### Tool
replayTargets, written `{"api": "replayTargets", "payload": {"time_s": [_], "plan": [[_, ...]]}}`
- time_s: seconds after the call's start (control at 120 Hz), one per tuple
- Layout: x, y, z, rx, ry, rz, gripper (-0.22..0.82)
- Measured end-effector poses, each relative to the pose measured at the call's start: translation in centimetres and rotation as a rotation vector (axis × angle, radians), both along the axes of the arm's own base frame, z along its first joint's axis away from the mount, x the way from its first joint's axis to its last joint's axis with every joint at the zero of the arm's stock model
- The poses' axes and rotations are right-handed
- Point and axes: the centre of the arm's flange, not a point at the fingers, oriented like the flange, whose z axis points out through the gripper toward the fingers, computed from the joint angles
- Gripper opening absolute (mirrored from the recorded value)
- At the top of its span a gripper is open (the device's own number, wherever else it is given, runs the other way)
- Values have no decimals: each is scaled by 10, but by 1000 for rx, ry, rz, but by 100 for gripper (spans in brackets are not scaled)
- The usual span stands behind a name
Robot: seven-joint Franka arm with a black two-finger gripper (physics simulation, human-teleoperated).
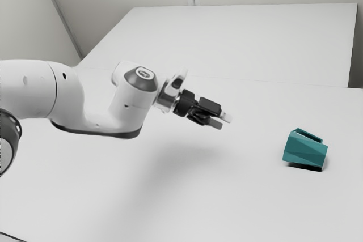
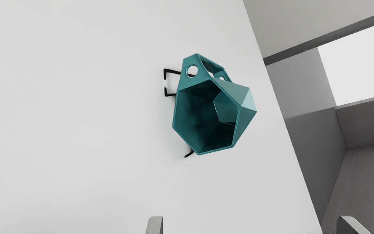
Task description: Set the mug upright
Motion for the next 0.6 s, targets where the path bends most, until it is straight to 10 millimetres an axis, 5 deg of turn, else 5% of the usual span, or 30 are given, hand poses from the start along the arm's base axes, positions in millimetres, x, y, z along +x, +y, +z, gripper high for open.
{"api": "replayTargets", "payload": {"time_s": [0.392,0.6], "plan": [[-8,-43,-25,-11,52,-50,58],[3,-62,-29,-14,55,-66,58]]}}
